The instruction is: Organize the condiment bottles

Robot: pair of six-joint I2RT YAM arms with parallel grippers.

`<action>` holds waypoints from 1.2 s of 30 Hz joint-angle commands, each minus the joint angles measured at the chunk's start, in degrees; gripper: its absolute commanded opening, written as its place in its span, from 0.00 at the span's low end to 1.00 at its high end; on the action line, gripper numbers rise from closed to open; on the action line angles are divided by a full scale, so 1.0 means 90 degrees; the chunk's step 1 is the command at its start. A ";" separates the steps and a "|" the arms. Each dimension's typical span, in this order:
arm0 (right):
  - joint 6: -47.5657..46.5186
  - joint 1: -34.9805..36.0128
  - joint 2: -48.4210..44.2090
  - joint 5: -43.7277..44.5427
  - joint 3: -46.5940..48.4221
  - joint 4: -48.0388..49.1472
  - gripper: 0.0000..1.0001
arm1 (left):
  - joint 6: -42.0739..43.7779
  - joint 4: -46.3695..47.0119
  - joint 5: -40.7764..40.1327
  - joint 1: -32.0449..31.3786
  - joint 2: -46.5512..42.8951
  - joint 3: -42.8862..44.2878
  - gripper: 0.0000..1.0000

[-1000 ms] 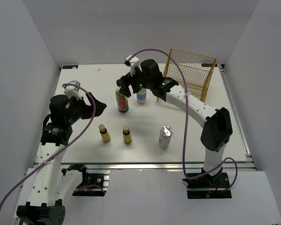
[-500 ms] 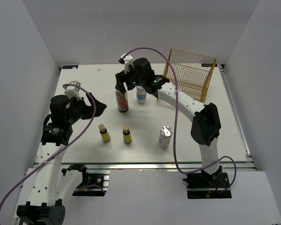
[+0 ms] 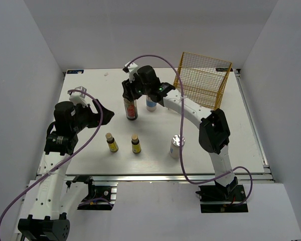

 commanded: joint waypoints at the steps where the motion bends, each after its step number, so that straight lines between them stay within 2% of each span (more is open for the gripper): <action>1: -0.0047 0.0037 -0.0016 0.0111 0.0289 0.0324 0.54 | 0.0037 -0.0072 -0.0011 0.0001 -0.0044 0.0101 0.95; 4: -0.0047 0.0037 -0.0064 0.0091 0.0211 0.0343 0.46 | 0.0027 -0.0091 -0.0031 0.0001 -0.0083 0.0082 0.95; 5: -0.0241 0.0037 -0.0055 0.0091 0.0201 0.0353 0.38 | 0.0027 -0.0091 -0.0031 0.0001 -0.0084 0.0062 0.95; 7: -0.0272 0.0037 -0.0094 0.0091 0.0201 0.0373 0.31 | 0.0017 -0.0101 -0.0031 -0.0008 -0.0113 0.0053 0.95; 8: -0.0272 0.0037 -0.0113 0.0072 0.0210 0.0402 0.21 | 0.0008 -0.0092 -0.0031 -0.0008 -0.0123 0.0043 0.95; 10: -0.0321 0.0037 -0.0142 0.0033 0.0278 0.0412 0.11 | 0.0007 -0.0082 -0.0031 0.0001 -0.0113 0.0033 0.95; 11: -0.0340 0.0037 -0.0152 0.0023 0.0308 0.0421 0.02 | 0.0007 -0.0082 -0.0031 0.0001 -0.0123 0.0033 0.95; 12: -0.0379 0.0037 -0.0181 -0.0006 0.0385 0.0441 0.00 | 0.0007 -0.0072 -0.0040 -0.0008 -0.0123 0.0033 0.95; 18: -0.0428 0.0028 -0.0347 -0.0162 0.0893 0.0519 0.00 | -0.0002 -0.0052 -0.0040 0.0001 -0.0142 0.0013 0.95; 26: -0.0243 -0.0090 -0.0533 -0.0163 0.2192 0.0519 0.00 | -0.0012 0.0006 -0.0021 -0.0008 -0.0152 -0.0016 0.95; 31: -0.0194 -0.0255 -0.0943 0.0158 0.2183 0.0587 0.00 | -0.0012 0.0045 -0.0021 0.0001 -0.0142 -0.0045 0.95; 36: -0.0174 -0.0772 -0.1245 0.0404 0.2270 0.0695 0.00 | -0.0031 0.0143 0.0018 0.0001 -0.0142 -0.0142 0.95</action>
